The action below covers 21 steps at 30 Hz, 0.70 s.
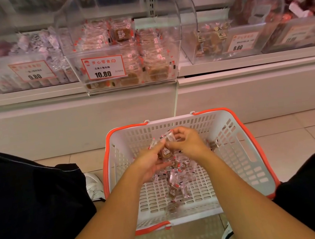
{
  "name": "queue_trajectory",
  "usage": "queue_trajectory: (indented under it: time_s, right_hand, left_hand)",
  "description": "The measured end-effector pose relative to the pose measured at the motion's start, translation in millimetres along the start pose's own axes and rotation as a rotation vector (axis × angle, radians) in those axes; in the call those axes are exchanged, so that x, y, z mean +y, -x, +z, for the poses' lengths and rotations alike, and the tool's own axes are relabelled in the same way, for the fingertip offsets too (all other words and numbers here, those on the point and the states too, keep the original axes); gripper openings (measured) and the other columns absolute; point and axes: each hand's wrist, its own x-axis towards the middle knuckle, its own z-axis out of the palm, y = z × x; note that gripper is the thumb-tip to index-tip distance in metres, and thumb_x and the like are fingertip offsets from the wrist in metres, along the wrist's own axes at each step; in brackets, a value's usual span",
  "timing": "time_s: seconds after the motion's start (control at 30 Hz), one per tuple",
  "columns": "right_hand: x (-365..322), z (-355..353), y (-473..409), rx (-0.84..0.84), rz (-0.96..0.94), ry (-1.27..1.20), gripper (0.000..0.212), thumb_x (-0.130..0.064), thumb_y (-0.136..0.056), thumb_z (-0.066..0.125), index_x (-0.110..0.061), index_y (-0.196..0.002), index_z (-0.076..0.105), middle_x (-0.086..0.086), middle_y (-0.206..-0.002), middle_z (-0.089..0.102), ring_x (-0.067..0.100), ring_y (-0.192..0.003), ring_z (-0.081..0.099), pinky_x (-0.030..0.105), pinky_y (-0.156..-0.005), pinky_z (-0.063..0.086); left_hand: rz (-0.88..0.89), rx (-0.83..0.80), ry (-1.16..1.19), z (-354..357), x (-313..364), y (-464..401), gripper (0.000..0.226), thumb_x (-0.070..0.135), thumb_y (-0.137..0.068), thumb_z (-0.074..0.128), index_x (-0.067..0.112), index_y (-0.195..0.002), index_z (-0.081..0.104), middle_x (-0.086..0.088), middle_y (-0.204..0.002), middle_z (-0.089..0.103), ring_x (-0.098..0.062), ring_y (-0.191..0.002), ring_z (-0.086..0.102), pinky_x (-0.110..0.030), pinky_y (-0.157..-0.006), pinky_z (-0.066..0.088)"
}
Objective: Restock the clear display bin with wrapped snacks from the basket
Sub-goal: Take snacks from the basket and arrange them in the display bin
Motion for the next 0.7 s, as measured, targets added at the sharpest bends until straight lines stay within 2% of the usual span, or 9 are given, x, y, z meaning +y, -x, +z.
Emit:
queue_trajectory:
  time_s: [0.1, 0.17, 0.27, 0.37, 0.47, 0.6, 0.7]
  right_hand:
    - [5.7, -0.7, -1.7, 0.126, 0.072, -0.070, 0.013, -0.013, -0.086, 0.074, -0.014, -0.098, 0.069, 0.001, -0.092, 0.076, 0.014, -0.078, 0.070, 0.025, -0.069, 0.056]
    - [4.2, -5.6, -3.3, 0.175, 0.162, -0.229, 0.010, -0.011, -0.087, 0.073, -0.011, -0.096, 0.069, 0.006, -0.091, 0.076, 0.016, -0.075, 0.066, 0.027, -0.068, 0.052]
    - [-2.0, -12.0, -4.2, 0.002, 0.269, -0.460, 0.018, -0.002, -0.080, 0.075, -0.007, -0.096, 0.067, 0.010, -0.090, 0.075, 0.018, -0.073, 0.068, 0.026, -0.061, 0.054]
    - [-3.8, -8.4, -3.0, -0.101, 0.253, -0.296, 0.024, 0.002, -0.074, 0.078, -0.003, -0.095, 0.067, 0.011, -0.087, 0.074, 0.018, -0.069, 0.070, 0.024, -0.058, 0.056]
    - [-5.6, -8.5, -5.0, -0.052, 0.190, -0.262, 0.025, -0.001, -0.077, 0.078, -0.002, -0.100, 0.068, 0.012, -0.092, 0.075, 0.016, -0.068, 0.070, 0.023, -0.055, 0.054]
    - [-13.9, -19.9, -8.8, -0.106, 0.214, -0.289, 0.028, -0.005, -0.077, 0.078, -0.005, -0.103, 0.068, 0.010, -0.093, 0.076, 0.019, -0.073, 0.070, 0.023, -0.052, 0.054]
    - [-16.8, -16.9, -5.7, -0.194, 0.265, -0.345, 0.038, 0.001, -0.070, 0.079, -0.001, -0.104, 0.064, 0.014, -0.098, 0.074, 0.026, -0.082, 0.073, 0.025, -0.058, 0.059]
  left_hand:
    - [0.005, 0.062, 0.011, -2.1, -3.3, -3.5, 0.032, 0.038, -0.095, 0.062, 0.014, -0.114, 0.066, -0.011, -0.104, 0.075, -0.028, -0.099, 0.072, -0.040, -0.085, 0.059]
    - [0.011, 0.146, -0.004, -4.9, -3.7, -6.9, 0.031, 0.040, -0.093, 0.063, 0.014, -0.110, 0.067, -0.011, -0.106, 0.075, -0.026, -0.098, 0.071, -0.037, -0.082, 0.058]
    - [0.015, 0.184, -0.025, -6.3, -2.8, -9.6, 0.033, 0.042, -0.094, 0.061, 0.014, -0.109, 0.069, -0.010, -0.102, 0.075, -0.022, -0.086, 0.069, -0.032, -0.071, 0.053]
    - [0.009, 0.107, 0.038, -4.2, -0.7, -8.9, 0.033, 0.038, -0.098, 0.056, 0.011, -0.112, 0.070, -0.012, -0.103, 0.075, -0.024, -0.086, 0.071, -0.034, -0.073, 0.052]
    - [0.019, 0.079, 0.099, -2.7, 1.3, -8.3, 0.030, 0.031, -0.100, 0.054, 0.008, -0.112, 0.068, -0.015, -0.104, 0.074, -0.025, -0.085, 0.072, -0.035, -0.070, 0.056]
    - [0.038, 0.216, 0.083, -4.0, 0.8, -8.5, 0.031, 0.030, -0.098, 0.058, 0.005, -0.115, 0.064, -0.011, -0.089, 0.074, -0.023, -0.065, 0.069, -0.031, -0.054, 0.054]
    - [0.045, 0.224, 0.063, -5.3, 0.5, -9.3, 0.030, 0.033, -0.097, 0.059, 0.006, -0.111, 0.064, -0.014, -0.090, 0.073, -0.025, -0.065, 0.068, -0.033, -0.059, 0.053]
